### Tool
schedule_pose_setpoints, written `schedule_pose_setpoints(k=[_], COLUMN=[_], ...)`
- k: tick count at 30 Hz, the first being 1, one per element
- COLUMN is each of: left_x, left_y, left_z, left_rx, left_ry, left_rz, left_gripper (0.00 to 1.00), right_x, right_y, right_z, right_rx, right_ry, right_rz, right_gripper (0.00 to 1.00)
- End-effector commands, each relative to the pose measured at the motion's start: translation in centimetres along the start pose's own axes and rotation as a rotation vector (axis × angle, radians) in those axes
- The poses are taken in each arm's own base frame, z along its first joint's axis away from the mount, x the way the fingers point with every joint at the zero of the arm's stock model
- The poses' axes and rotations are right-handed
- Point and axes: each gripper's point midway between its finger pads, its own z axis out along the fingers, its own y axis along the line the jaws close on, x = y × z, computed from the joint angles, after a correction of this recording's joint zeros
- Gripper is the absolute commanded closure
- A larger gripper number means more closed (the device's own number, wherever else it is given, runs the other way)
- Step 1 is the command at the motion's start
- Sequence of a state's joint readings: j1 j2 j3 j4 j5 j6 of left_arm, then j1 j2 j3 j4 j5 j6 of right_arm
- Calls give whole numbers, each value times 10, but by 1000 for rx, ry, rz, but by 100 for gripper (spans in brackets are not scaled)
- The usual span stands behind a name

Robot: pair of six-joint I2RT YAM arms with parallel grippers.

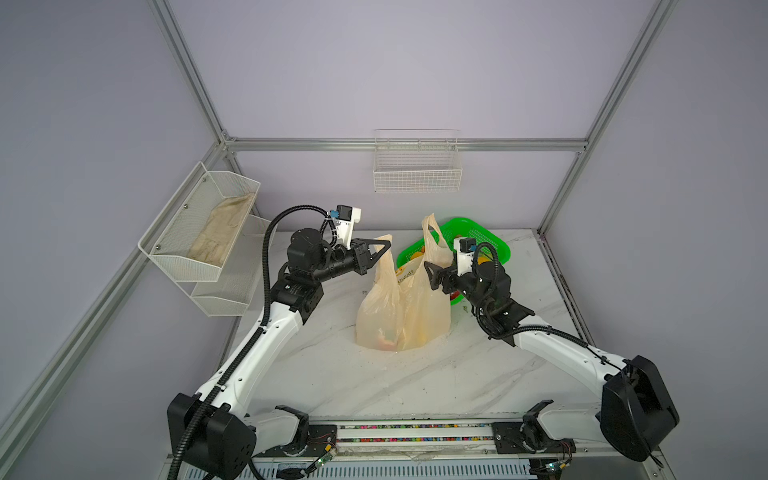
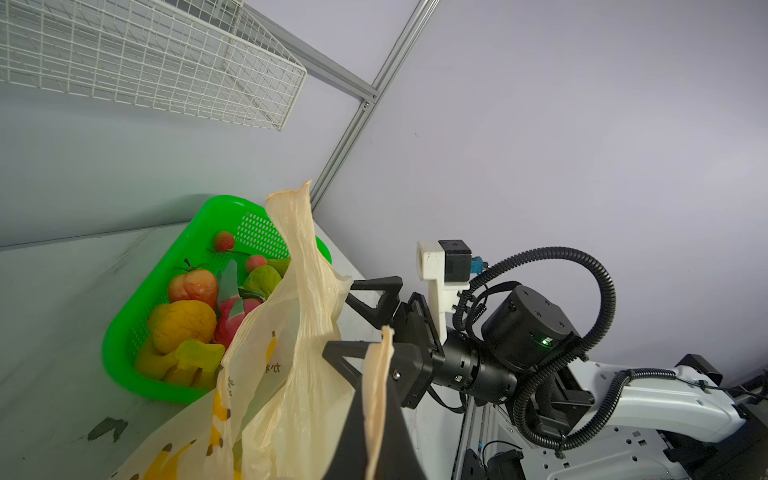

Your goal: Place the fake fruits into the plastic bag and tie a complex knot

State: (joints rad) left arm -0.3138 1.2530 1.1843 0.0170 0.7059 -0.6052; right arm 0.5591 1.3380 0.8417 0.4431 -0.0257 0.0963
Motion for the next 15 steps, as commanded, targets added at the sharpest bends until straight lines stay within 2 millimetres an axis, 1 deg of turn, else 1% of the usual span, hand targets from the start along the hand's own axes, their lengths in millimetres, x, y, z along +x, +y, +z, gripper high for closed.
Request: schedule_pose_setpoints(k=[1, 4, 6, 7, 10, 15], left_x=[-2, -4, -5, -6, -7, -7], left_y=[0, 0, 2, 3, 5, 5], left_z=[-5, -7, -8, -9, -10, -10], left_rx=[3, -7, -18, -22, -28, -26], left_ry=[-9, -18, -22, -25, -27, -24], left_rz=[37, 46, 48, 49, 48, 48], left_gripper=[100, 100, 100, 100, 100, 100], right_x=[-6, 0, 2, 3, 0, -21], right_y=[-3, -10, -11, -10, -9, 8], right_z=[2, 3, 0, -2, -14, -44], right_rx=[19, 54, 56, 53, 46, -32], right_ry=[-46, -37, -34, -34, -33, -37], right_rz=[19, 24, 28, 30, 31, 10], right_gripper=[6, 16, 24, 26, 26, 21])
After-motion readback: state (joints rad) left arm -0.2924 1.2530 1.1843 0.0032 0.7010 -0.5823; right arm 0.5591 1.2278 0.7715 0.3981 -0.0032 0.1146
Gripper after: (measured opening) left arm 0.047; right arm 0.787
